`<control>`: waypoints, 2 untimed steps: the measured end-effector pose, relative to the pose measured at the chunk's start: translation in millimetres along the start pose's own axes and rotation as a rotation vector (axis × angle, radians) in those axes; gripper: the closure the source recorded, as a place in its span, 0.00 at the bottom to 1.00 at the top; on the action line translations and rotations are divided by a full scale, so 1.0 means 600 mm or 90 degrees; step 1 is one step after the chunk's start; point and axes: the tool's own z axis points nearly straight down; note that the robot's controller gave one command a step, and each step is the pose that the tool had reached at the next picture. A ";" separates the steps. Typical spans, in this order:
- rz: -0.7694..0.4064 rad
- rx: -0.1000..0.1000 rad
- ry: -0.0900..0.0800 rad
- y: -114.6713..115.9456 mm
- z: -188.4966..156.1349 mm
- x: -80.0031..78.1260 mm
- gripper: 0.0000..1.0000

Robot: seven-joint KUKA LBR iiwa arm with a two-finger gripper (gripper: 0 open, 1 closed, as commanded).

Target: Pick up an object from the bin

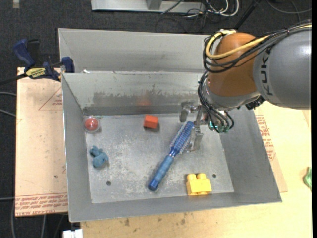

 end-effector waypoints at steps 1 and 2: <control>-0.173 0.000 -0.003 -0.027 0.158 0.002 0.00; -0.173 0.000 -0.004 -0.026 0.155 0.001 1.00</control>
Offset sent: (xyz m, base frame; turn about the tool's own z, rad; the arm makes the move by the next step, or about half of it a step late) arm -0.0013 -0.0162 -0.0925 -0.2738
